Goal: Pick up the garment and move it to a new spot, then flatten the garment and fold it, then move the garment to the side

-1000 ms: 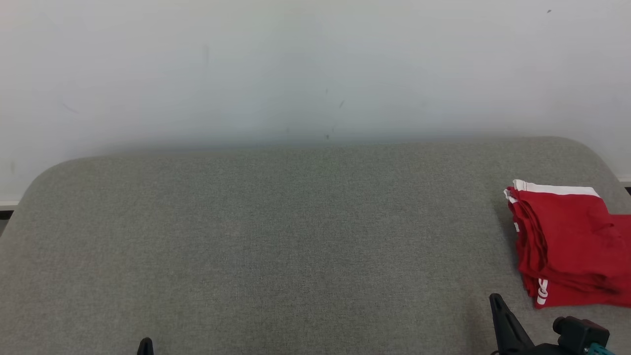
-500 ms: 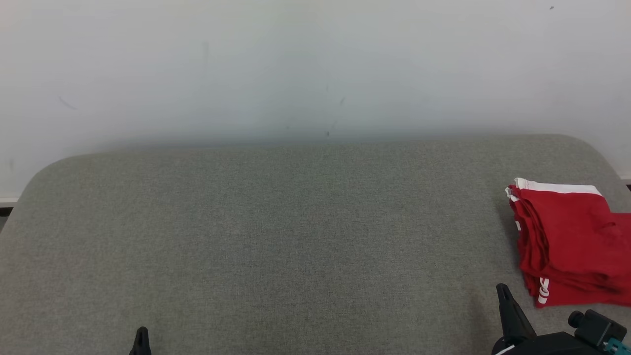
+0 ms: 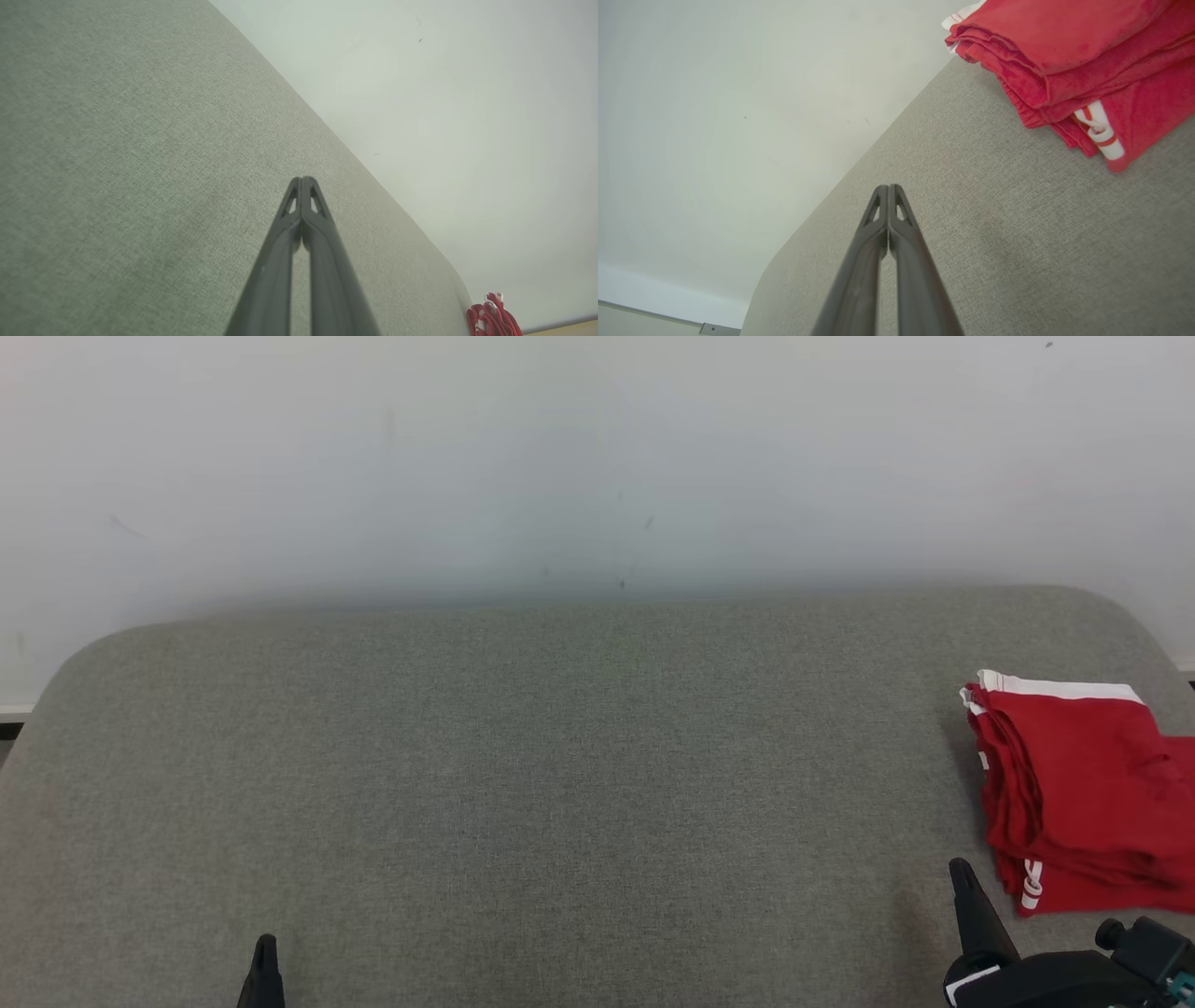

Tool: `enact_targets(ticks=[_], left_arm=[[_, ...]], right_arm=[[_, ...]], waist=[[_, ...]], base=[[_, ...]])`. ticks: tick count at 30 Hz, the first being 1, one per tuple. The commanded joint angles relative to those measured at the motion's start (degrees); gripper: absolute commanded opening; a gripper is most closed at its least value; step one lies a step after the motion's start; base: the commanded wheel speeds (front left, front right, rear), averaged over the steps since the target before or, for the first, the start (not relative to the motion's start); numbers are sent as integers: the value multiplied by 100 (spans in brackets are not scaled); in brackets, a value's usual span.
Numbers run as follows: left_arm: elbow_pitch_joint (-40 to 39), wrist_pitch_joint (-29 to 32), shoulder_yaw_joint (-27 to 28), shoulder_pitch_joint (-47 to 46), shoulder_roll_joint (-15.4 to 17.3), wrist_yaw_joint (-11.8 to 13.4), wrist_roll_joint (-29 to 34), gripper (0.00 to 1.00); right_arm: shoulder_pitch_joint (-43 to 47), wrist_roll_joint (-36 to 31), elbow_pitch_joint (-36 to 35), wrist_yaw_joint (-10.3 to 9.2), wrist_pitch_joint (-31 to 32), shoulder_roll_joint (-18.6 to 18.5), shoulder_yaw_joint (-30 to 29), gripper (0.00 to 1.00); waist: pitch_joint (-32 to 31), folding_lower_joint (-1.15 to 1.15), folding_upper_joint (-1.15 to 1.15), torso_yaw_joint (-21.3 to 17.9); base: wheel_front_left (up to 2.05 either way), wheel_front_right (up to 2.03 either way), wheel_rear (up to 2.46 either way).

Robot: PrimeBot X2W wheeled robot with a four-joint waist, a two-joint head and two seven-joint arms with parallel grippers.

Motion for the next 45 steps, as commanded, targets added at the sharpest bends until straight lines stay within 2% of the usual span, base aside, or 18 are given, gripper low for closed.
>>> enact_targets(ticks=[1, 24, 45], left_arm=[[-55, 39, 22, -143, 26, -5, -173, 0], [-26, 436, 72, -428, 32, -7, -1661, 0], [-3, 730, 110, -626, 36, -10, -2767, 0]], right_arm=[[-109, 153, -91, -4, 39, 10, -48, 0], [-230, 1493, -176, -6, 339, 123, -280, 0], [-307, 2501, -247, -8, 551, 213, -451, 0]], waist=[[4, 0, 0, 1], [79, 0, 0, 12], [148, 0, 0, 21]], base=[[0, 0, 0], [0, 0, 0], [0, 0, 0]])
